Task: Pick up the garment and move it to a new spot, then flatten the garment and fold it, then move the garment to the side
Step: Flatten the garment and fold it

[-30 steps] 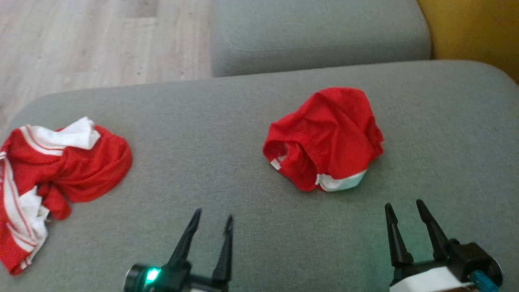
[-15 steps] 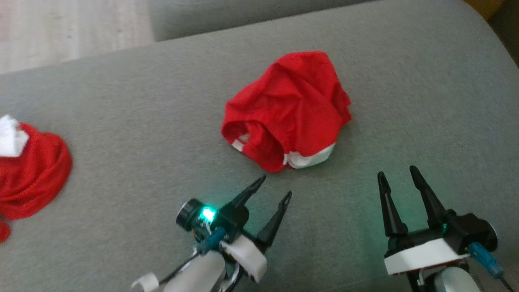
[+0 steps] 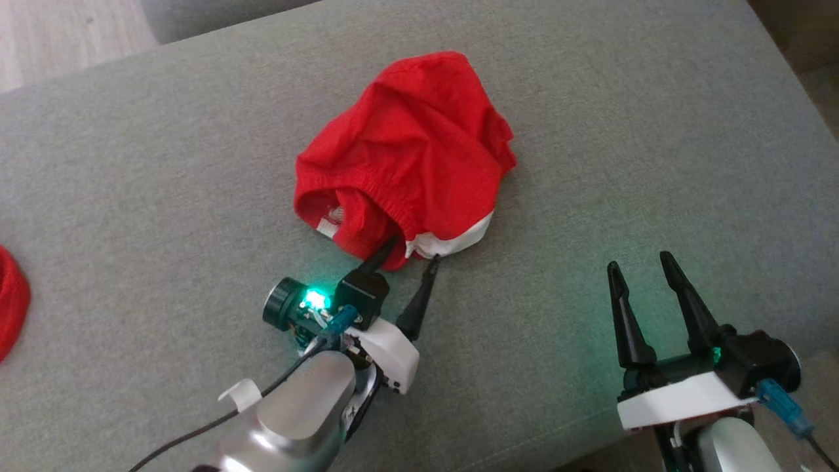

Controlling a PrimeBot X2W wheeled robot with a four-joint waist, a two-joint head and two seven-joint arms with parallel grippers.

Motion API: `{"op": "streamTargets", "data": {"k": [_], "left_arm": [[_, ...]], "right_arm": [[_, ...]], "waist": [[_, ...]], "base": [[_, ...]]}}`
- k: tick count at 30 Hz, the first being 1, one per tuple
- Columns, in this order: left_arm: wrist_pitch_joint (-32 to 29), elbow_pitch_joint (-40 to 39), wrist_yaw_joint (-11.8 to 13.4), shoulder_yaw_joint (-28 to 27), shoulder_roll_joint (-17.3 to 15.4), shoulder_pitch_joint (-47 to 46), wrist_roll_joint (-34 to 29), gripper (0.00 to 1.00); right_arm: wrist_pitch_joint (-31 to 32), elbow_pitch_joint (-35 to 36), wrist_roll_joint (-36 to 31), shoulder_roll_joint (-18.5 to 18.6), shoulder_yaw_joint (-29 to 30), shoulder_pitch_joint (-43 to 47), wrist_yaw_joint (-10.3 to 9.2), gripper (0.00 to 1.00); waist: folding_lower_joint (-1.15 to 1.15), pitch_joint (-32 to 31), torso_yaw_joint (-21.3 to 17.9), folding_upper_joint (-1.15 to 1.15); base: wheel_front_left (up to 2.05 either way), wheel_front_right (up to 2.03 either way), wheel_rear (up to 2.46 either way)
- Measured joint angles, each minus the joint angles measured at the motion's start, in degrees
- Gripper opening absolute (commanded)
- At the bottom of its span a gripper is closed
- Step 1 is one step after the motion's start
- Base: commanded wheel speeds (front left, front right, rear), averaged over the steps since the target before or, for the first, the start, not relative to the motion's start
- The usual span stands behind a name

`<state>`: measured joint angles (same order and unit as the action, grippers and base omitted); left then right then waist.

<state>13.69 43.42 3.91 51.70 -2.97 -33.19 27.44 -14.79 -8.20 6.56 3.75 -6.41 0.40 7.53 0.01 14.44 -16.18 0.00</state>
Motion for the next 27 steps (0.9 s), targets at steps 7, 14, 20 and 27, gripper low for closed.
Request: {"op": "streamTargets", "data": {"k": [7,14,20,27], "left_arm": [[0.4,0.8,0.6,1.6,0.0,-0.9,3.8,0.0],[0.6,-3.0,-3.5,5.4,0.0,-4.7,4.9,0.0],[-0.1,-5.9,-7.0,5.8,0.1,-16.9,6.8,0.0],[-1.0,-7.7,-9.1,1.0,-0.3,-26.2,11.7,0.0]], "right_arm": [[0.0,-0.1,0.0,-0.4,0.1,-0.2,0.0,1.0],[0.0,-0.7,-0.1,-0.7,0.4,0.1,0.0,1.0],[0.0,-0.9,0.0,-0.9,-0.1,1.3,0.0,1.0],[0.0,-1.2,0.7,-1.0,-2.0,3.9,0.0,1.0]], "waist": [[-0.01,-0.6,-1.0,0.0],[-0.01,-3.8,-1.1,0.0],[-0.01,-7.8,-0.7,0.0],[-0.02,-11.4,2.5,0.0]], "base": [[0.0,0.0,0.0],[0.0,0.0,0.0],[0.0,0.0,0.0],[0.0,0.0,0.0]]}}
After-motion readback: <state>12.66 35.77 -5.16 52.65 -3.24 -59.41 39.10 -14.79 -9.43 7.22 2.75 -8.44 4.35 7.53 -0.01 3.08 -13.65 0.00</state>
